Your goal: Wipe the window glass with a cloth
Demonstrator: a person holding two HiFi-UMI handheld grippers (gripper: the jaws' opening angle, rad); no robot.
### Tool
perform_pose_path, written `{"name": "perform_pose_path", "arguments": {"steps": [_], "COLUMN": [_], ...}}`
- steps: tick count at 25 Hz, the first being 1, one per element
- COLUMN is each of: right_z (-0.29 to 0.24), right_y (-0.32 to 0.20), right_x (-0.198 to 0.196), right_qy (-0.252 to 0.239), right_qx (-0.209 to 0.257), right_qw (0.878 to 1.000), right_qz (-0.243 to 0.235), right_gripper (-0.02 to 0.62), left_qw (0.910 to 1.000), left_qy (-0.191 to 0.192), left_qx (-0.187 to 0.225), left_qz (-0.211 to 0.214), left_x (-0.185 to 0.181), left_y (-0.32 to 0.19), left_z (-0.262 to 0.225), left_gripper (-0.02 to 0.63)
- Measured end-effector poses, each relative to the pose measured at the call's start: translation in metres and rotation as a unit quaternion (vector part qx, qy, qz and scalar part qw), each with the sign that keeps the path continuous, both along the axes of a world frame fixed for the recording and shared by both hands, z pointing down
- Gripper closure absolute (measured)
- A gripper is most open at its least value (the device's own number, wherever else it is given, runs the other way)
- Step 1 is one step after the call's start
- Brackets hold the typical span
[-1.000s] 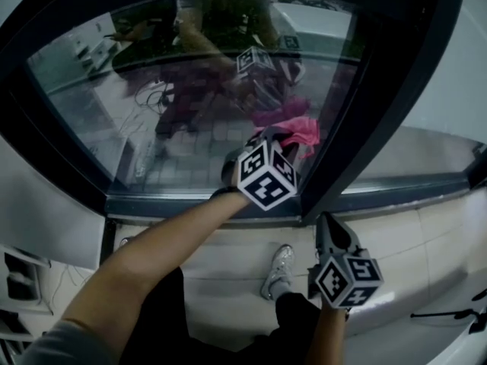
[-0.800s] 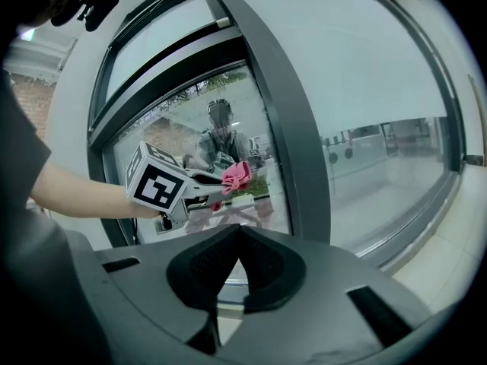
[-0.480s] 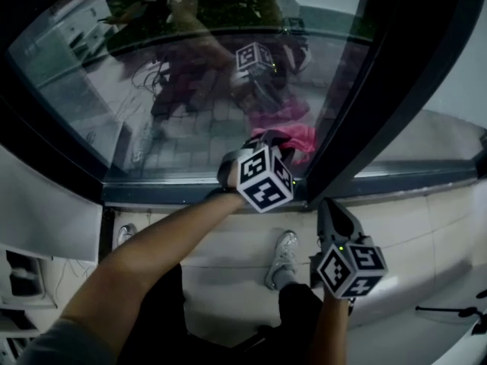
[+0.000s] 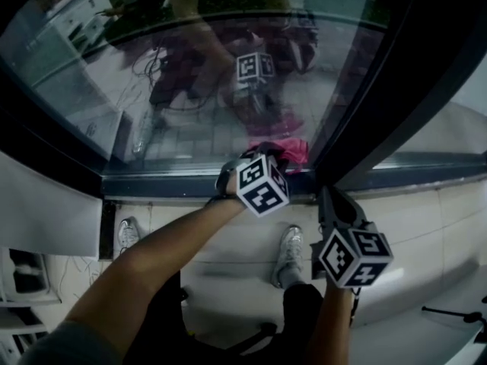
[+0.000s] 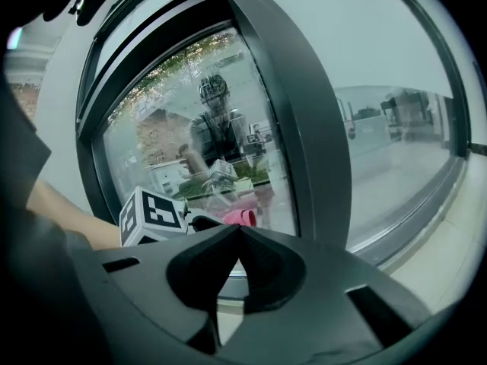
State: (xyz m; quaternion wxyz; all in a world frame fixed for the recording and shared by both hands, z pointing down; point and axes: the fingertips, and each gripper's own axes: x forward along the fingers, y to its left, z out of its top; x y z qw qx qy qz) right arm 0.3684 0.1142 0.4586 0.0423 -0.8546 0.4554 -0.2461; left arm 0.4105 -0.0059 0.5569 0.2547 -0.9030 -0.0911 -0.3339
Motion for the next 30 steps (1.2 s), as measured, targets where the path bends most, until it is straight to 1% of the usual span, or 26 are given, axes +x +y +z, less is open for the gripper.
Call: {"name": "perform_pose_path", "arguments": {"steps": [4, 8, 11, 13, 18, 21, 24, 26, 28, 30], "right_z": [0.000, 0.007, 0.016, 0.020, 0.027, 0.030, 0.030, 0.030, 0.031, 0.035], "right_y": [-0.009, -0.015, -0.018, -0.021, -0.031, -0.035, -0.045, -0.056, -0.067, -0.072], "right_x": [0.007, 0.007, 0.004, 0.003, 0.001, 0.002, 0.006, 0.005, 0.003, 0.002], "right_qy": [-0.007, -0.011, -0.010, -0.014, -0.025, -0.034, -0.043, -0.044, -0.046, -0.049], "right_qx": [0.007, 0.000, 0.000, 0.001, -0.008, -0.007, 0.005, 0.009, 0.011, 0.012], "right_qw": [1.000, 1.000, 1.000, 1.000, 0.999, 0.999, 0.999, 0.998, 0.998, 0.997], "right_qz": [0.005, -0.001, -0.012, -0.015, -0.020, -0.023, -0.031, -0.040, -0.049, -0.052], "right_gripper": [0.595, 0.595, 0.595, 0.595, 0.595, 0.595, 0.595, 0.595, 0.595, 0.595], "left_qw": [0.9999, 0.9996, 0.9991, 0.9987, 0.9956, 0.9911, 0.9800, 0.9710, 0.9651, 0.9604], "left_qy": [-0.015, -0.026, -0.034, -0.031, 0.010, 0.053, 0.100, 0.119, 0.135, 0.157], "left_qx": [-0.003, -0.010, -0.026, -0.039, -0.076, -0.109, -0.159, -0.192, -0.206, -0.208], "left_qz": [0.006, 0.010, 0.002, -0.011, -0.054, -0.056, -0.066, -0.079, -0.089, -0.098], "left_x": [-0.001, 0.000, -0.001, -0.002, 0.003, 0.003, 0.005, 0.001, -0.005, -0.011], "left_y": [0.003, 0.008, 0.011, 0.010, 0.007, 0.010, 0.006, 0.000, -0.007, -0.014], "left_z": [0.018, 0.034, 0.054, 0.066, 0.083, 0.082, 0.077, 0.076, 0.076, 0.069], "left_gripper": [0.562, 0.562, 0.562, 0.561, 0.561, 0.561, 0.561, 0.561, 0.561, 0.561]}}
